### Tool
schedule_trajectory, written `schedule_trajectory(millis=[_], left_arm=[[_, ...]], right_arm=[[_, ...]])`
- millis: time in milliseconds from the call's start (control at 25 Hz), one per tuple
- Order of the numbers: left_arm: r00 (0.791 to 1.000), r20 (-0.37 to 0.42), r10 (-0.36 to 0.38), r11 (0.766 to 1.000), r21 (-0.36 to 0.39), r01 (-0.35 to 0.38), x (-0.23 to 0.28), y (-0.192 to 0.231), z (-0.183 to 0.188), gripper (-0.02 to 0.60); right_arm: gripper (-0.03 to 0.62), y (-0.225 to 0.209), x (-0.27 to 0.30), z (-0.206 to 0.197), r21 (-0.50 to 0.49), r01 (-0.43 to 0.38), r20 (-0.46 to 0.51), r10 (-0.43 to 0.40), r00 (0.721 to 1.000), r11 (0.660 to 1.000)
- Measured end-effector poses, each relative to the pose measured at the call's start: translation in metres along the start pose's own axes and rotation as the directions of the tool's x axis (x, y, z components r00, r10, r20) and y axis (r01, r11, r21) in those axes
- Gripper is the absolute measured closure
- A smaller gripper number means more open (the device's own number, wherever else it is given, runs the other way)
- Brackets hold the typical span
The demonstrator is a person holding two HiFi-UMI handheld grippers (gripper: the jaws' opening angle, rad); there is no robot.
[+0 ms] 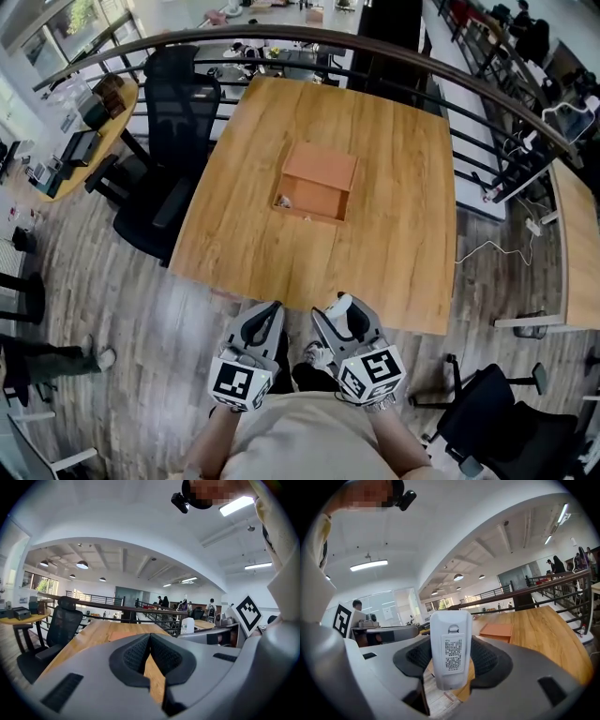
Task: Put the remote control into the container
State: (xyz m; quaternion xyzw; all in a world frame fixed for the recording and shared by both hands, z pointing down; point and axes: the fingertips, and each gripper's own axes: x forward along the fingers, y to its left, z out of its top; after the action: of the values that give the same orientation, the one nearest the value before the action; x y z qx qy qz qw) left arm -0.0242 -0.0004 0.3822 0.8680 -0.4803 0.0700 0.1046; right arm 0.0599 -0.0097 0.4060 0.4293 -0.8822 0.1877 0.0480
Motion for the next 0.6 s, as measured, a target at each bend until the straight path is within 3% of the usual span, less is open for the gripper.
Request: schedule_trajectory(millis=[280, 600], left_arm=[[0.996, -0.054, -0.077, 0.995, -0.069, 0.073, 0.086, 0.062, -0.015, 0.569], [0.974, 0.008, -0.227, 0.974, -0.008, 0.227, 0.203, 0.129, 0.056, 0.569]], right_arm=[[0.344, -0.051, 0.077, 0.009, -0.030, 0.076, -0.052, -0.078, 0.996, 0.997], [0.344, -0.113, 0.170, 0.084, -0.090, 0.194, -0.021, -0.197, 0.980, 0.977]])
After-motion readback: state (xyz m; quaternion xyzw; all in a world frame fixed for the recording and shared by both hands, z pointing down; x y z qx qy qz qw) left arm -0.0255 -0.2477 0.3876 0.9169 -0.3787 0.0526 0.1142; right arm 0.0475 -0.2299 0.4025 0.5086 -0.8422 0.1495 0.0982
